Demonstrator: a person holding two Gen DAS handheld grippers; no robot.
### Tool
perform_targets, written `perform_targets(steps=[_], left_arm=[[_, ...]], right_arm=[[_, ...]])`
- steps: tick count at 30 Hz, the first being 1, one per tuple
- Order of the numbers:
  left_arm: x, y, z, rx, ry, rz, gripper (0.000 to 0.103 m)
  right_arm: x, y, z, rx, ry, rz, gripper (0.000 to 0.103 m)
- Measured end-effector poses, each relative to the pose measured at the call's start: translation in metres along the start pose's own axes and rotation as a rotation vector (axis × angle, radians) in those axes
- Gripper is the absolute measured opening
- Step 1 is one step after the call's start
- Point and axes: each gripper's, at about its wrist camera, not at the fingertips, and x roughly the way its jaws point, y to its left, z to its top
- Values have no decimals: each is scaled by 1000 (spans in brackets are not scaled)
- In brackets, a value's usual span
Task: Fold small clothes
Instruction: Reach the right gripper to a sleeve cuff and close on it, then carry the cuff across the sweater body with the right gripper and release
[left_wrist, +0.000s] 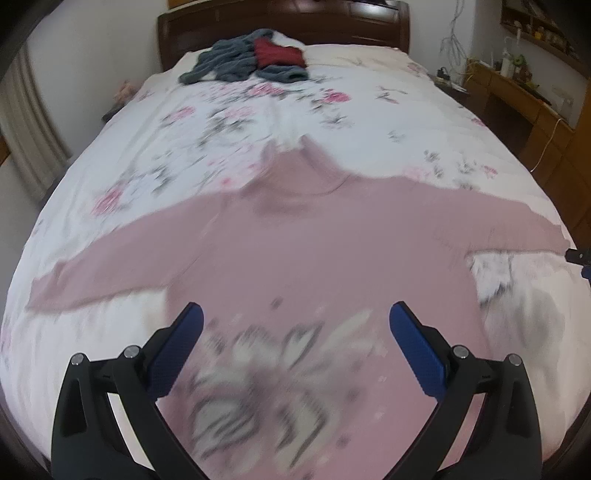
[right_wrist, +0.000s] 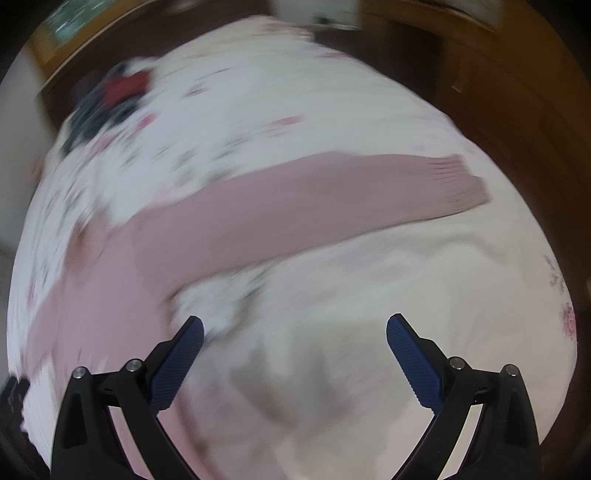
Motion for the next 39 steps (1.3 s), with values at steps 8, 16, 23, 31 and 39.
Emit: perform_targets(steps=[8,16,23,31,39], left_arm=[[63,-81,66,5,-8,-58,100],[115,-120,86,0,28,-66,100],[126,-112,83,-6,42,-44,100],[125,-82,76,-27,74,-23,100],[118,-25,56,-104,122,5,99]], right_arm=[[83,-150,89,252,92,-119,99],[134,-206,113,345,126,-107,94],[138,-207,118,322,111,-43,23],[101,-171,115,241,9,58,13],[63,-45,109,26,-10,226,13]])
